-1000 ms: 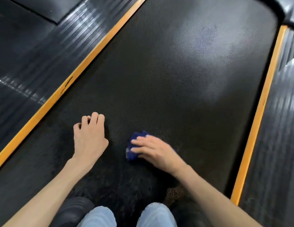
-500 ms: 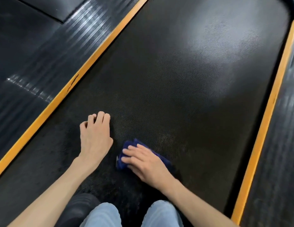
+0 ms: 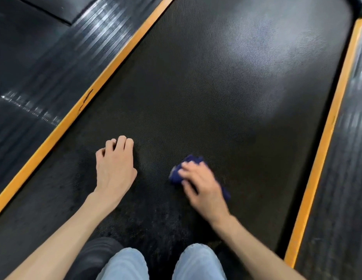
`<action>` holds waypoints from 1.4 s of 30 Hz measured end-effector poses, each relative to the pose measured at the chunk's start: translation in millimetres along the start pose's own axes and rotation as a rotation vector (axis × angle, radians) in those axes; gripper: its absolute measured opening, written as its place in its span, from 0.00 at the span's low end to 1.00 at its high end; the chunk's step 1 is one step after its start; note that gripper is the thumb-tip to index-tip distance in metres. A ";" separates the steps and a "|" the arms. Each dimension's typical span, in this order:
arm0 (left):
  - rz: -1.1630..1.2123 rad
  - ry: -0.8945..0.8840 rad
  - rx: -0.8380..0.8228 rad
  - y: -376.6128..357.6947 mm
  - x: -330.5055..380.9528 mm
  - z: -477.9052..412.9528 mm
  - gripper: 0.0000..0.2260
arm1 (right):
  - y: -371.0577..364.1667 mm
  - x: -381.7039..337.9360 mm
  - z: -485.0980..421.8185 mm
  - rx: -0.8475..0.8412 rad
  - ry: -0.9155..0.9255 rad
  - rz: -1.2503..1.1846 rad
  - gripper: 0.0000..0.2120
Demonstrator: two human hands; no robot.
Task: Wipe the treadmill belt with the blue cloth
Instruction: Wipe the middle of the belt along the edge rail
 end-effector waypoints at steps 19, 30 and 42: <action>0.003 -0.002 0.012 0.9 -1.6 -0.8 0.19 | -0.4 -5.2 29.1 -0.238 0.368 0.037 0.12; 0.011 -0.010 0.021 -1.2 -2.4 2.3 0.20 | 46.8 73.5 -51.8 0.112 -0.111 0.082 0.12; -0.008 -0.014 0.017 -4.0 -3.5 3.9 0.21 | 47.2 86.5 -82.2 0.124 -0.128 0.115 0.13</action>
Point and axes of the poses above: each hand's wrist, its own z-axis away from the middle knuckle, its own y-axis out of the back of the hand, x = y × z, the point moved 8 cm from there along -z, towards the middle knuckle, and after that the axes turned 5 degrees about x, right-handed, at the moved point
